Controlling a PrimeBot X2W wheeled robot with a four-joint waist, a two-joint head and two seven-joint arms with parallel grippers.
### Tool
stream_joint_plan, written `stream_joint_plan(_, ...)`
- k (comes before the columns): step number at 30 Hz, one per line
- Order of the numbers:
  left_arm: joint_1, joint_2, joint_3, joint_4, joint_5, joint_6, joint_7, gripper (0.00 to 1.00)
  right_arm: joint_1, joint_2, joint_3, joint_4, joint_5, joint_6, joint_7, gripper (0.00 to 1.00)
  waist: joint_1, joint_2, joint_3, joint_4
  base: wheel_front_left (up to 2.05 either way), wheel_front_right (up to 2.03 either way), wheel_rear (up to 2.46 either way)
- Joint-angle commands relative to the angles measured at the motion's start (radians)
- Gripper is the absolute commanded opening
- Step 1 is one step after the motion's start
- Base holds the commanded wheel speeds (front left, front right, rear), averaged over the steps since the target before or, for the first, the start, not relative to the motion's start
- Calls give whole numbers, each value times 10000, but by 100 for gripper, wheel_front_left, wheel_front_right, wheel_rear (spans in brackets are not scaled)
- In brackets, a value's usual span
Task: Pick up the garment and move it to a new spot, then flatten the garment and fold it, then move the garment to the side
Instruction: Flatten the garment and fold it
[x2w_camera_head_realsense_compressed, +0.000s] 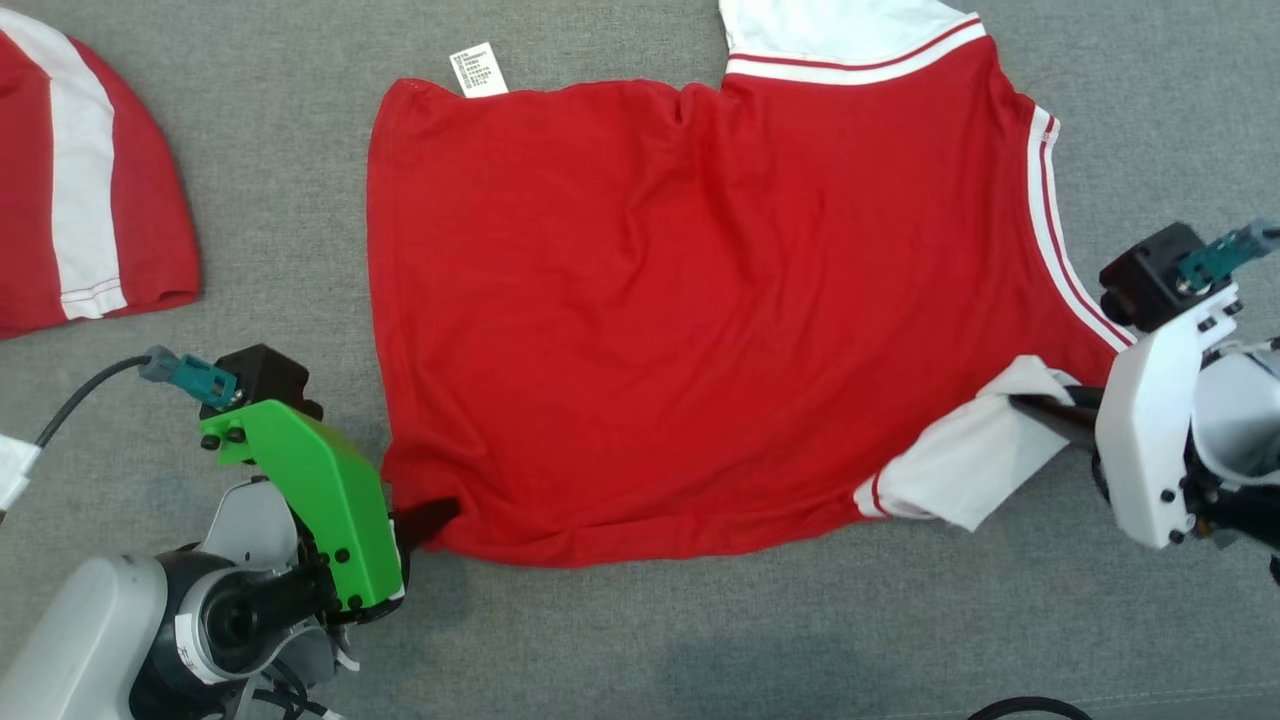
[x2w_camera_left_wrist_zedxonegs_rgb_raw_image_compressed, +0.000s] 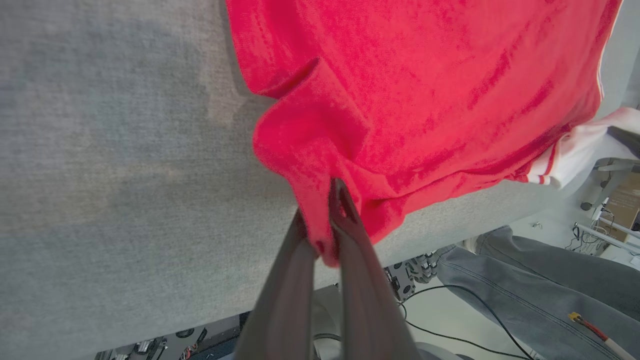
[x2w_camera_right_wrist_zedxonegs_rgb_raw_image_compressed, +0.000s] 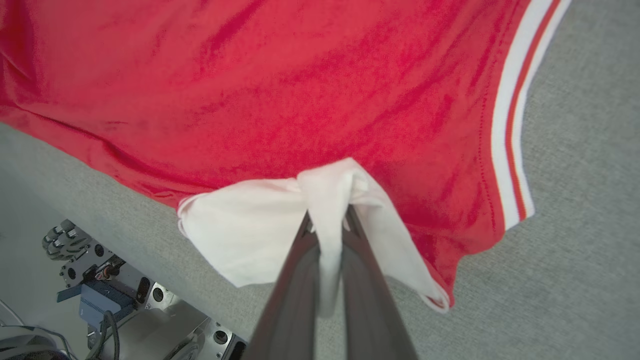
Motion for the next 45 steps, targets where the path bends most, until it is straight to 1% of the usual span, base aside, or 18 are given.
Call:
stream_joint_plan(1,-327,200,-136,-251,10,501,602,0,-531,-281,6,-18,261,-14,603,0,-1,0,105,-102,0,0,0)
stream_joint_plan(4,-447,441,-247,-824,-55,1383,1456,0,-1170,-500,47,-138,585,-14,1354,0,-1,0,157,-167,0,0,0)
stream_joint_plan(5,-414,397,-152,-1010,-192,1749,1649,0,-1364,-509,53,-163,681,-14,1537,0,-1,0,205,-216,0,0,0)
stream_joint_plan(7,-567,348,-3,-1257,-191,2305,1820,0,-1640,-484,24,-123,825,-14,1832,0,-1,0,248,-241,0,0,0)
stream_joint_plan(8,-623,239,87,-1283,-243,2574,1826,0,-1763,-446,15,-98,879,-14,1954,0,-1,0,284,-244,0,0,0)
stream_joint_plan(9,-700,265,125,-1281,-221,2741,1902,0,-1888,-419,17,-81,920,-14,2049,0,-1,0,335,-266,0,0,0)
stream_joint_plan(11,-1002,442,153,-1175,2,2789,1896,0,-2082,-342,77,16,925,-14,2173,0,-1,0,371,-298,0,0,0)
stream_joint_plan(14,-1477,542,178,-910,137,2901,2055,0,-2341,-245,219,210,915,-14,2288,0,-1,0,321,-341,0,0,0)
stream_joint_plan(18,-2014,482,-6,-680,243,3219,2364,0,-2590,-170,393,415,948,-14,2382,0,-1,0,199,-357,0,0,0)
stream_joint_plan(22,-2314,562,-266,-666,353,3395,2726,0,-2648,-196,456,483,1027,-14,2470,0,-1,0,83,-342,0,0,0)
stream_joint_plan(28,-2646,645,-572,-765,439,4167,3350,0,-2660,-261,437,593,1135,-14,2494,0,-1,0,-96,-317,0,0,0)
stream_joint_plan(31,-2674,752,-726,-950,439,4651,3744,0,-2509,-353,360,614,1159,-14,2526,0,-1,0,-194,-279,0,0,0)
stream_joint_plan(33,-2528,784,-678,-1118,373,5170,3985,0,-2431,-391,255,591,1195,-14,2506,0,-1,0,-233,-259,0,0,0)
stream_joint_plan(37,-2215,897,-547,-1424,300,5791,4155,0,-2318,-457,17,537,1237,-14,2511,0,-1,0,-296,-174,0,0,0)
stream_joint_plan(40,-2129,936,-492,-1523,324,5916,4133,0,-2229,-453,-87,448,1265,-14,2506,0,-1,0,-346,-103,0,0,0)
stream_joint_plan(41,-2120,924,-478,-1559,358,5886,4046,0,-2219,-426,-113,409,1264,-14,2445,0,-1,0,-373,-86,0,0,0)
stream_joint_plan(43,-2018,757,-412,-1613,242,6019,3954,0,-2158,-371,-157,360,1297,-14,2389,0,-1,0,-419,-51,0,0,0)
stream_joint_plan(45,-1943,775,-397,-1705,221,6023,3941,0,-2109,-350,-198,328,1312,-14,2403,0,-1,0,-458,-29,0,0,0)
